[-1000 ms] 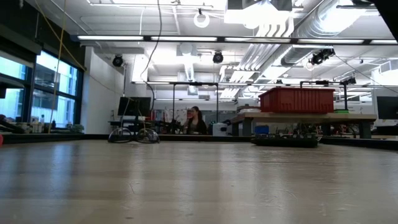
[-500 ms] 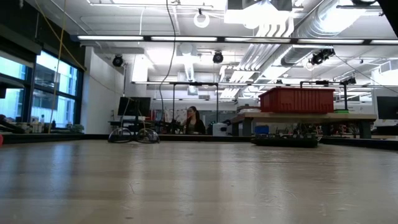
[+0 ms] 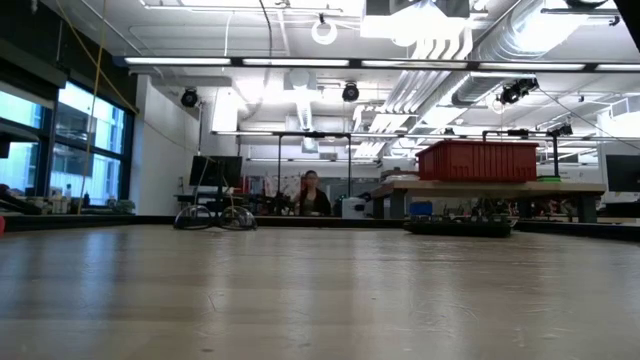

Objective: Coil cords
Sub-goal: Coil the black wire on the black spool

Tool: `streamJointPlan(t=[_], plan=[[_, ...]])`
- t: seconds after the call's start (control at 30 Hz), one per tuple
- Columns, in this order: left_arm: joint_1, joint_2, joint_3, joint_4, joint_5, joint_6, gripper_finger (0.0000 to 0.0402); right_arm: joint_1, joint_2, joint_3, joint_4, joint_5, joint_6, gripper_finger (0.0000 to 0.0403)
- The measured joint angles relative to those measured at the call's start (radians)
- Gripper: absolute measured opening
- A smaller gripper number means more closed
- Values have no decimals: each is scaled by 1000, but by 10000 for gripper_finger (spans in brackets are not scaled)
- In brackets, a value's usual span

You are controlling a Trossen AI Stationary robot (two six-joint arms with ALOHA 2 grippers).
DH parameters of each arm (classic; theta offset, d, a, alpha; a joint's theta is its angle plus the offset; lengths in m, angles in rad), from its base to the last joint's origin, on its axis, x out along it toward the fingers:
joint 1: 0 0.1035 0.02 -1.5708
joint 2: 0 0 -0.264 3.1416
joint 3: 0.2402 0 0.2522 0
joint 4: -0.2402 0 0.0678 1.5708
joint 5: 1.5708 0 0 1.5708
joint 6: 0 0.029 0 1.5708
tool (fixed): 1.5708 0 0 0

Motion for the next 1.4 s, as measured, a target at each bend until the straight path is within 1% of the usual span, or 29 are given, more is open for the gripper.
streamJointPlan(t=[0.07,0.13,0.17,0.3,0.43,0.5,0.63,0.77,0.9,1.03,1.17,1.3,1.4], plan=[[-6,-3,0,10,-1,-11,1,1,-3,1,-13,-2,4,103],[-9,-6,0,34,-1,-18,1,1,-3,1,-38,-13,48,121],[-9,-7,0,45,0,-18,1,1,-2,1,-50,-35,75,127],[-9,-11,0,78,-1,-17,1,3,-1,1,-76,-151,134,135],[-9,-10,0,104,-1,-16,1,9,-1,1,-87,-200,165,135],[-9,-11,0,113,-1,-17,1,15,0,1,-107,-180,152,135],[-9,-10,0,153,0,-27,1,19,12,-1,-99,-90,101,135],[-9,-11,0,178,13,-26,1,19,11,-1,-44,-75,96,135],[-9,-10,0,191,28,-29,1,19,11,0,-45,-7,96,135],[-9,-11,0,219,33,-51,1,19,12,-1,-28,-42,116,135],[-9,-9,0,256,35,-52,1,19,14,-1,-26,-40,122,135],[-9,-6,0,270,98,-63,1,19,24,-1,-2,-33,133,135],[-10,-3,0,275,110,-93,1,19,28,-1,9,-34,133,135]])
